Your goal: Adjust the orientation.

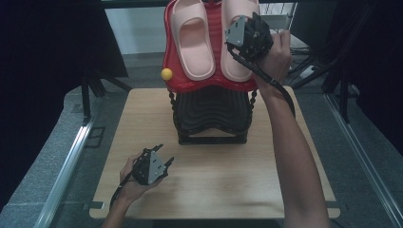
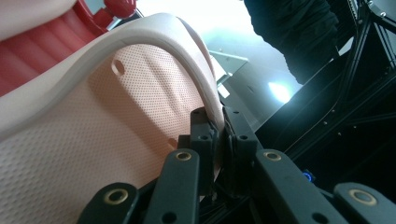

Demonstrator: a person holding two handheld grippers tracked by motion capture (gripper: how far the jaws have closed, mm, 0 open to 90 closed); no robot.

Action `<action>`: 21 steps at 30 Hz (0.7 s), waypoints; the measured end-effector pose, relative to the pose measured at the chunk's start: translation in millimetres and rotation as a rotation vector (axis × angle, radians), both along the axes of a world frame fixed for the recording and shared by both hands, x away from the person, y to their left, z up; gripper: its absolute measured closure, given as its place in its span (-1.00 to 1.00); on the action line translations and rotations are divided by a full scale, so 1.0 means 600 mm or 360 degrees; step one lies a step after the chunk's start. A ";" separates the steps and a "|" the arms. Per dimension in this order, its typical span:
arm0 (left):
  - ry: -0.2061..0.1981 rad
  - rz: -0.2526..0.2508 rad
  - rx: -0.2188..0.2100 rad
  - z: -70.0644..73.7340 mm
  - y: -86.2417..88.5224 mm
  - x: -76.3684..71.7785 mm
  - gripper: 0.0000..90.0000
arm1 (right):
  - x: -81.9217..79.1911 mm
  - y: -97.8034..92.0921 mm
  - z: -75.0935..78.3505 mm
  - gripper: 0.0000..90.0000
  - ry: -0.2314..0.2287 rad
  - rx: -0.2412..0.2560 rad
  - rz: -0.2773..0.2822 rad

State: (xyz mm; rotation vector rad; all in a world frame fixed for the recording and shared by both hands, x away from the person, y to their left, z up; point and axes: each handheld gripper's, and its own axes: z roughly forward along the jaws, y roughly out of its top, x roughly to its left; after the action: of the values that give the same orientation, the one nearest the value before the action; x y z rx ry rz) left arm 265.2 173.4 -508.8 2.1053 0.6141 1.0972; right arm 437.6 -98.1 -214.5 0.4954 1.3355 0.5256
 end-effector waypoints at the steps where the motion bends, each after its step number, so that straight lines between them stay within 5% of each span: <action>1: 0.0005 0.0000 0.0005 0.000 0.000 0.000 -0.10 | 0.003 0.001 0.001 0.86 -0.0003 -0.0011 -0.0005; 15: 0.0006 0.0001 0.0002 -0.004 -0.001 0.000 -0.09 | 0.034 0.014 -0.012 0.85 0.0022 -0.0028 -0.0051; 21: 0.0006 -0.0003 0.0011 -0.004 -0.001 0.000 -0.09 | 0.031 0.020 -0.022 0.53 0.0068 -0.0039 0.0018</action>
State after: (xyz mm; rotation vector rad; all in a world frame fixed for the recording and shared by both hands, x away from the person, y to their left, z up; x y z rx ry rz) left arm 265.2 172.5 -511.0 2.1135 0.6105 1.0959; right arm 456.1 -86.3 -228.0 0.4812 1.3847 0.5100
